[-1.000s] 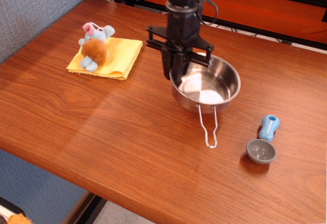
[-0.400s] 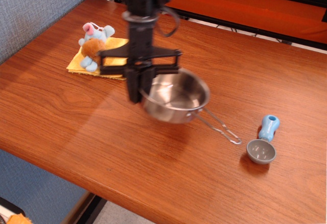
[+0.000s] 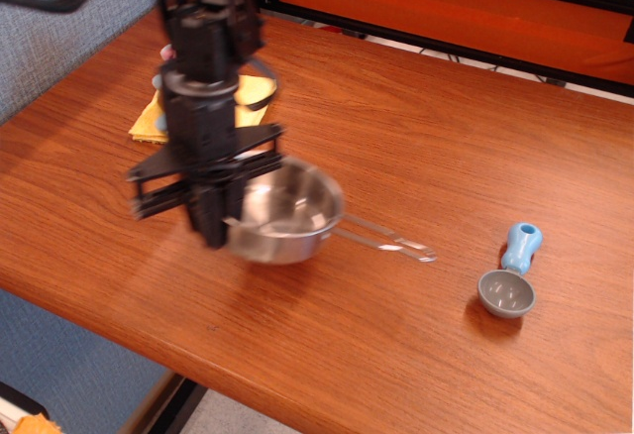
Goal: Move the vessel and place it on the corner edge of the table
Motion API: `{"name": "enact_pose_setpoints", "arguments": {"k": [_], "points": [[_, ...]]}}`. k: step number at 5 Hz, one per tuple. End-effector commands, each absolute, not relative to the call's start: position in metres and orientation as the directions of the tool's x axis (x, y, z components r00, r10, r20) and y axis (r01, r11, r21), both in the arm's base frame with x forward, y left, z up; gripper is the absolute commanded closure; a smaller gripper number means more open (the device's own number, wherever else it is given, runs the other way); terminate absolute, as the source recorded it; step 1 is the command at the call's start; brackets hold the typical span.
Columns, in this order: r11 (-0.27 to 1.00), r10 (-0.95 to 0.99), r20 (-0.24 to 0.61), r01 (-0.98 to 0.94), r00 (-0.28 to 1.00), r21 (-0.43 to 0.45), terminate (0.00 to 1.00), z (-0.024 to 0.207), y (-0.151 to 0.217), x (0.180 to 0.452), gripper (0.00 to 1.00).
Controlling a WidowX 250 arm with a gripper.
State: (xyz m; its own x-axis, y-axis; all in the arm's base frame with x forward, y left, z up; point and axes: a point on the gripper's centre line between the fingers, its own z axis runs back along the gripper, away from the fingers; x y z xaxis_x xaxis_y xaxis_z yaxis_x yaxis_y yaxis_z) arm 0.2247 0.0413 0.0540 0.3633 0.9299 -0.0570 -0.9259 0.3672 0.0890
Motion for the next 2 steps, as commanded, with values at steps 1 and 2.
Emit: {"name": "enact_pose_setpoints", "arguments": {"k": [1,2], "points": [[-0.035,0.998,-0.044,-0.998,-0.037,0.051,0.0,0.052,0.059,0.21,1.0],[-0.077,0.997,-0.022,-0.996,-0.078,0.042,0.0,0.041,0.084,0.195,1.0]]}}
